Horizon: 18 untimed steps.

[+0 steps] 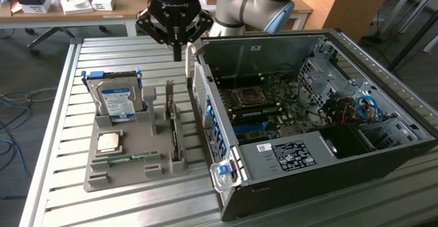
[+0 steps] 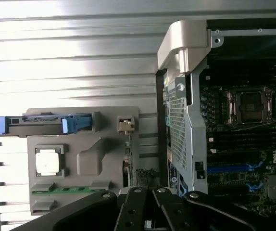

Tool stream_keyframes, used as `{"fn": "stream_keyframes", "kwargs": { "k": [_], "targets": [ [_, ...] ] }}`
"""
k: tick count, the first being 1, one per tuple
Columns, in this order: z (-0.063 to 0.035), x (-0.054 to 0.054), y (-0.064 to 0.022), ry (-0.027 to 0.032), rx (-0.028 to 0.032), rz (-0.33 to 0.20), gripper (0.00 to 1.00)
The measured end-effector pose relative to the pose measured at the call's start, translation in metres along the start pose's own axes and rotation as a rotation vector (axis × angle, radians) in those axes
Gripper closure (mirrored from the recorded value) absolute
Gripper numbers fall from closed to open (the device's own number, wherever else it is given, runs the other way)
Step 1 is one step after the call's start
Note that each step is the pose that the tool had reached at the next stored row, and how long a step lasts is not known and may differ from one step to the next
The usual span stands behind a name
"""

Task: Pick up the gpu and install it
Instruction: 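Reach for the gpu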

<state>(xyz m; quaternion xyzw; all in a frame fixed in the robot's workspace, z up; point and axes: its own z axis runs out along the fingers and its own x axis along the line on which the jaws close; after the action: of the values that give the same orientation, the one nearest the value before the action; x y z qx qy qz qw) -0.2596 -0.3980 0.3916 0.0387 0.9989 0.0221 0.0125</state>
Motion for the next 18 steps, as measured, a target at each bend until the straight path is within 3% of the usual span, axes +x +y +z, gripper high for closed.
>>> {"fn": "stream_keyframes", "kwargs": {
  "k": [5,18],
  "targets": [
    [0.0,0.0106,-0.0007,0.0,0.0,0.0,0.89],
    [-0.0001,0.0117,-0.0025,0.0001,0.0,0.0,0.89]
  ]
}}
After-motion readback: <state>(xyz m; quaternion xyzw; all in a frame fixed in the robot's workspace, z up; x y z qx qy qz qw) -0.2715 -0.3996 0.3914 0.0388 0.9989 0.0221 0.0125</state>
